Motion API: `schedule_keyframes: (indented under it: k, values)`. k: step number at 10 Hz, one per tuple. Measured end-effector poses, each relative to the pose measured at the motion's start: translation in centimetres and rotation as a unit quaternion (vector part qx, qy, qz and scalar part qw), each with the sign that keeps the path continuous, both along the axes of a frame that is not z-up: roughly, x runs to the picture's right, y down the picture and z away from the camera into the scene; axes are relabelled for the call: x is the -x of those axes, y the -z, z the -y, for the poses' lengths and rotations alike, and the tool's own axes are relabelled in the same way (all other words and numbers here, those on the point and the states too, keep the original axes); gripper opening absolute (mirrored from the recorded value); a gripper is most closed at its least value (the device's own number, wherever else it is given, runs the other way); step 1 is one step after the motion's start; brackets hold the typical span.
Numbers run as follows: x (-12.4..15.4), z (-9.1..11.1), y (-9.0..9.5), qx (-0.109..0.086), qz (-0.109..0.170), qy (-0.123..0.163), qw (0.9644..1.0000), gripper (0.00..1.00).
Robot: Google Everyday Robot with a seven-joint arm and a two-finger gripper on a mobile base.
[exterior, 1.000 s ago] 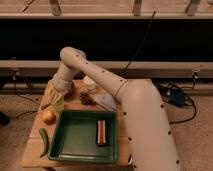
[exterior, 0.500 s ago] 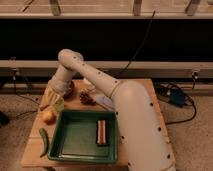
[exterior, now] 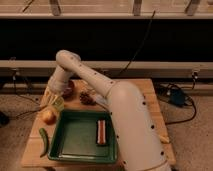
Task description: Place fork in plastic cup
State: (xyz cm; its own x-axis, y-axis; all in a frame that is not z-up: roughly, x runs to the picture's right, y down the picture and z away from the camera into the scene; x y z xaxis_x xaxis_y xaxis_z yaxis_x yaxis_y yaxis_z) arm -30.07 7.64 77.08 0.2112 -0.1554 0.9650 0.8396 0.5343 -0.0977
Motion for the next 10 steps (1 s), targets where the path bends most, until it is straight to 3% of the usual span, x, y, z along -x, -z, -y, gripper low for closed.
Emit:
schedule_keyframes:
  k: [3,4,10]
  values:
    - [0.32,-0.04,-0.25,-0.001,0.0,0.006,1.0,0.73]
    - [0.34,-0.1,-0.39,-0.001,0.0,0.008,1.0,0.78]
    - [-0.32,0.05,-0.82,-0.007,0.006,0.007,0.9999,0.8]
